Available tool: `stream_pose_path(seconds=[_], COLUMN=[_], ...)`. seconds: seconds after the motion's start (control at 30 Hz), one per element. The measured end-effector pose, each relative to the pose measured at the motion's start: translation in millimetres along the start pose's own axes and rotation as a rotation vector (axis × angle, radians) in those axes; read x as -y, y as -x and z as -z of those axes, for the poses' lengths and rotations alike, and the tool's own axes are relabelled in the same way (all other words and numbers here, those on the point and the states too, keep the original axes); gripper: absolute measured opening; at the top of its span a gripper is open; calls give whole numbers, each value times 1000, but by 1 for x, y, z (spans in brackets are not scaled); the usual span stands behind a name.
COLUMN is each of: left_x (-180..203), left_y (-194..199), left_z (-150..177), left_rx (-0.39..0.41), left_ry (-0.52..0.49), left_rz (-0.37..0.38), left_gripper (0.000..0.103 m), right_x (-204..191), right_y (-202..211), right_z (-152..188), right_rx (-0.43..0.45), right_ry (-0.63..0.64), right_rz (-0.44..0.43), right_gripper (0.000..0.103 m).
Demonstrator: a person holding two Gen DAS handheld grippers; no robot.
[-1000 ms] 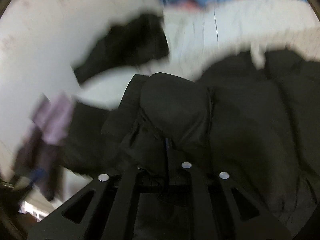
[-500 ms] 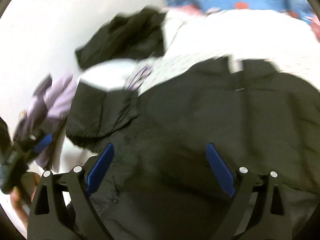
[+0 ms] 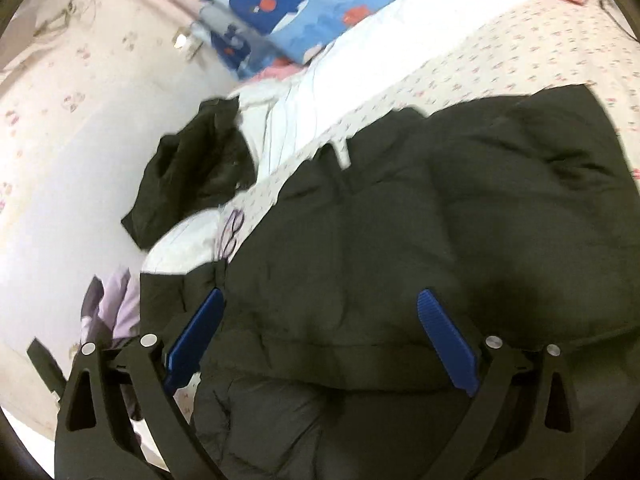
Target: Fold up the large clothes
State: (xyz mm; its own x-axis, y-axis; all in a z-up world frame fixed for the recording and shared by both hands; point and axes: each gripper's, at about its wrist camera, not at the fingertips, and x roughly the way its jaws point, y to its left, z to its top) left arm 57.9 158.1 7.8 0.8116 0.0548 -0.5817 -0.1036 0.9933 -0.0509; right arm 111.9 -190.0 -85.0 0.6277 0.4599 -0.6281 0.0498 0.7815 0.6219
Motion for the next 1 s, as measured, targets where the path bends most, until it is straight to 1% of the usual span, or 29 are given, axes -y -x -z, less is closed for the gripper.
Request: stream_pose_path(seconds=[0.03, 0.1, 0.13, 0.17, 0.2, 0.27, 0.33, 0.4, 0.43, 0.47, 0.53, 0.6, 0.67, 0.77, 0.83, 0.9, 0.93, 0.97, 1.0], left_x=[15, 34, 43, 48, 53, 58, 62, 65, 65, 62, 53, 44, 40, 34, 28, 22, 18, 15, 12], left_y=[-8, -22, -34, -43, -58, -79, -102, -120, -131, -140, -154, -167, -174, -178, -177, -174, -173, -170, -168], left_z=[0, -1, -2, -3, -3, 1, 6, 12, 16, 19, 23, 30, 33, 35, 34, 32, 30, 29, 28], left_rx=[-7, -25, -47, -67, -96, -123, -157, -174, -179, -187, -211, -235, -249, -249, -249, -249, -249, -248, -250], left_ry=[-70, -172, -225, -252, -278, -314, -370, -431, -471, -487, -489, -488, -473, -431, -390, -340, -309, -285, -256], left_rz=[-7, -32, -44, -51, -68, -124, -166, -222, -271, -301, -345, -367, -356, -306, -262, -207, -177, -153, -132], left_gripper=[97, 97, 97, 97, 97, 97, 97, 97, 97, 97, 97, 97, 97, 96, 90, 68, 59, 46, 35], right_x=[-6, -15, -19, -23, -23, -21, -25, -30, -32, -33, -32, -31, -32, -32, -32, -31, -30, -30, -29], right_y=[-7, -13, -19, -30, -42, -63, -71, -73, -74, -75, -74, -76, -76, -76, -76, -76, -76, -75, -75], right_z=[1, 4, 7, 11, 17, 31, 36, 37, 36, 37, 37, 39, 40, 39, 39, 39, 39, 39, 38], right_rx=[-15, -30, -51, -98, -152, -225, -232, -225, -223, -225, -227, -228, -227, -226, -226, -226, -226, -226, -226], right_ry=[31, 82, 122, 174, 211, 236, 261, 267, 269, 274, 282, 282, 279, 279, 278, 277, 276, 275, 273], right_rz=[23, 66, 116, 178, 212, 254, 294, 292, 284, 283, 289, 291, 290, 289, 288, 286, 285, 283, 282], right_gripper=[94, 94, 94, 94, 94, 95, 96, 96, 96, 96, 96, 96, 96, 96, 96, 96, 96, 96, 96])
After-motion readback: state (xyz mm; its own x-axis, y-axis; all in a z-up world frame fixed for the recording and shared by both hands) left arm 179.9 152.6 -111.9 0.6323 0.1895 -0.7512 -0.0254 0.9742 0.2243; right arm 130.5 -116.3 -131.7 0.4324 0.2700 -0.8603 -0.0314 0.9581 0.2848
